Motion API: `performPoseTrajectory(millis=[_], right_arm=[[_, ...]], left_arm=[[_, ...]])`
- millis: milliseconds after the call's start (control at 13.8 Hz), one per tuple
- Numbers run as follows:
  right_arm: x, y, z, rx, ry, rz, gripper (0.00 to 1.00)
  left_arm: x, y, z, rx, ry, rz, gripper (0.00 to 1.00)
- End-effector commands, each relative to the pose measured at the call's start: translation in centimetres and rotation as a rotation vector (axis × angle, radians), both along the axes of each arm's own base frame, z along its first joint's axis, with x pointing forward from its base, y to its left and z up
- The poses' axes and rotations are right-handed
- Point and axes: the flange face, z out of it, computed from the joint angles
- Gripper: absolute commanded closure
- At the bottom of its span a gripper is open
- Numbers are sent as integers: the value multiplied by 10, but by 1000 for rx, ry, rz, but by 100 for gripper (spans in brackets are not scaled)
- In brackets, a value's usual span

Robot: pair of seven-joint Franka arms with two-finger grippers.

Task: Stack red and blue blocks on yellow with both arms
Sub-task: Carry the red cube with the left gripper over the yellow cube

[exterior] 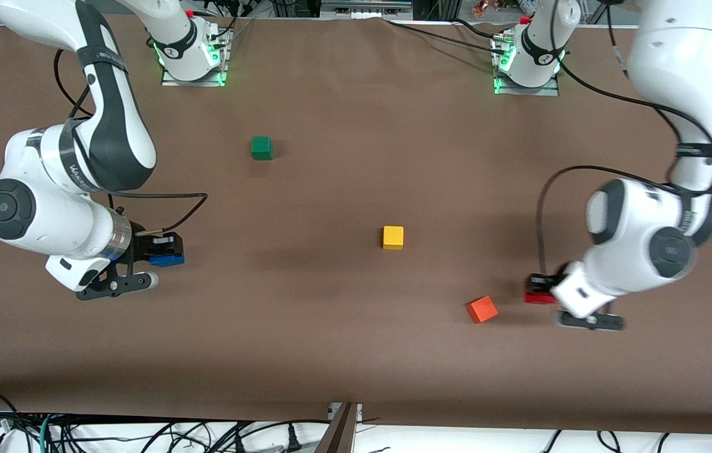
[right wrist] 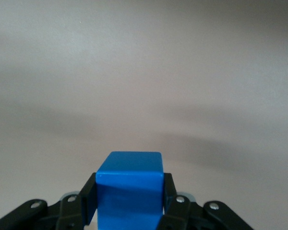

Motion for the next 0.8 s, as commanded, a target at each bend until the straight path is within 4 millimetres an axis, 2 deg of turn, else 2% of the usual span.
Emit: performPoseTrajectory(millis=[0, 145, 291, 508, 726], right_arm=[[2, 20, 2, -17, -15, -11, 61], [2, 20, 4, -15, -19, -13, 60], [3, 21, 4, -11, -21, -14, 60], [1, 28, 5, -11, -20, -59, 60], [2, 33, 9, -10, -29, -77, 60]], left_arm=[[-26, -78, 6, 4, 25, -11, 94], [-49, -132, -2, 9, 38, -90, 94], [-78, -175, -21, 24, 70, -162, 94], [-97, -205, -33, 24, 70, -201, 93], [-116, -236, -45, 18, 45, -144, 92]])
